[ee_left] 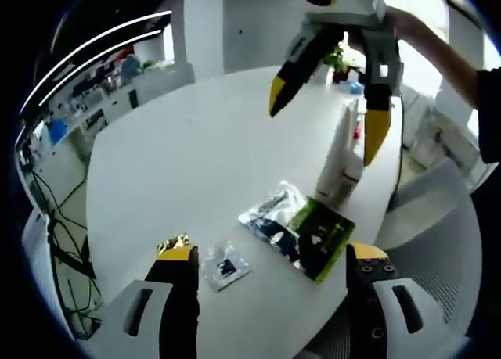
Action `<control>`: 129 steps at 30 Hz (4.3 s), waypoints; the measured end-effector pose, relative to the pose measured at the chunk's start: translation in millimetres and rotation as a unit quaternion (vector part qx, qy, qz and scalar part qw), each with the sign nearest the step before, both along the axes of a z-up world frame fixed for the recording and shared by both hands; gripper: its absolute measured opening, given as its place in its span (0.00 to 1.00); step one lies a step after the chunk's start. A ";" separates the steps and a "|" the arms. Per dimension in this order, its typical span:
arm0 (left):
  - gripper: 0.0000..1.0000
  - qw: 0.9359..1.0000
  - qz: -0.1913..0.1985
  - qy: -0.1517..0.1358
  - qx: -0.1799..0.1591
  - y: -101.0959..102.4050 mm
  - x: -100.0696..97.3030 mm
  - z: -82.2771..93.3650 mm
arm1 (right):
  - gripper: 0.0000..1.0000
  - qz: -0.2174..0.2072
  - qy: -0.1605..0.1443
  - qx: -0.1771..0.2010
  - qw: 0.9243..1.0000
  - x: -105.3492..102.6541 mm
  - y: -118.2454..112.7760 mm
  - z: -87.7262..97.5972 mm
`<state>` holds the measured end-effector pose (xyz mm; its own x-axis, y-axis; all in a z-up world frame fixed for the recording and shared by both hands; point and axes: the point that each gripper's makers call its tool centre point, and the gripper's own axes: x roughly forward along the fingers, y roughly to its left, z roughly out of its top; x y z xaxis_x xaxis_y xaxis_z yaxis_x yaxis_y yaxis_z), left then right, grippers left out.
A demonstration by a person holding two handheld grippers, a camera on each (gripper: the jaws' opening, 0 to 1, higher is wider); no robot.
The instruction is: Arrange the skincare products in the storage area until every visible bottle or jar stands upright without overlapping.
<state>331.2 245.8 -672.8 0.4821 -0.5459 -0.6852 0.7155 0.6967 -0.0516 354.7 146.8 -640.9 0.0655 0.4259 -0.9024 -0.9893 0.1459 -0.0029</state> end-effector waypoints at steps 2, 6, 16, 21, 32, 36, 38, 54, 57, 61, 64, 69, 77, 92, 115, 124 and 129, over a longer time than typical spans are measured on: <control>0.74 1.000 0.003 0.000 -0.004 0.6 0.3 1.8 | 0.85 -0.003 -0.014 -0.001 1.000 -5.1 -0.8 1.7; 0.75 1.000 0.003 -0.004 -0.008 0.6 0.7 4.7 | 0.93 -0.030 -0.019 0.009 0.999 3.9 -10.4 3.7; 0.79 1.000 -0.011 -0.011 -0.003 -4.2 -4.1 10.7 | 0.99 -0.099 -0.040 0.031 0.994 -5.8 -47.2 8.1; 0.86 1.000 0.002 -0.018 0.011 -0.5 -5.3 11.2 | 0.99 -0.131 -0.046 0.053 0.989 -14.5 -60.9 10.8; 0.91 1.000 0.003 -0.011 0.006 -2.2 -17.3 10.0 | 1.00 -0.205 -0.070 0.100 0.971 -27.2 -89.3 14.0; 0.94 1.000 0.004 -0.007 0.000 -5.4 -20.7 8.9 | 1.00 -0.219 -0.076 0.106 0.967 -30.5 -91.6 11.7; 0.95 1.000 0.007 -0.006 -0.004 -6.7 -22.3 7.7 | 1.00 -0.236 -0.084 0.124 0.960 -31.4 -92.7 13.4; 0.97 0.999 0.038 0.013 -0.003 -1.9 -28.3 -1.7 | 1.00 -0.273 -0.082 0.165 0.944 -43.0 -96.5 1.5; 0.97 0.999 0.039 0.017 -0.002 -0.7 -28.0 -3.0 | 1.00 -0.275 -0.080 0.167 0.943 -43.5 -95.5 1.4; 0.97 0.999 0.040 0.021 -0.002 1.2 -25.2 -7.1 | 1.00 -0.279 -0.079 0.164 0.943 -46.6 -94.3 -1.6; 0.97 0.999 0.041 0.023 -0.005 3.1 -23.9 -10.7 | 1.00 -0.286 -0.079 0.158 0.942 -49.0 -96.0 -5.5; 0.97 0.999 0.041 0.027 -0.010 4.7 -20.8 -18.6 | 1.00 -0.301 -0.079 0.158 0.937 -51.3 -97.1 -8.4; 0.97 0.998 0.043 0.035 -0.022 8.3 -7.6 -31.2 | 1.00 -0.323 -0.092 0.155 0.929 -55.1 -92.9 -8.7; 0.86 0.997 0.038 0.054 -0.037 11.6 12.3 -59.1 | 1.00 -0.352 -0.099 0.145 0.919 -60.5 -86.5 -17.0; 0.66 0.991 0.100 0.074 0.046 22.8 43.9 -100.9 | 1.00 -0.372 -0.090 0.141 0.913 -59.9 -89.3 -28.0; 0.54 0.986 0.126 0.053 0.096 29.6 53.6 -110.4 | 1.00 -0.380 -0.084 0.170 0.905 -57.3 -86.8 -22.1; 0.50 0.984 0.145 0.065 0.082 30.2 56.1 -112.9 | 1.00 -0.381 -0.088 0.171 0.905 -54.2 -89.3 -21.4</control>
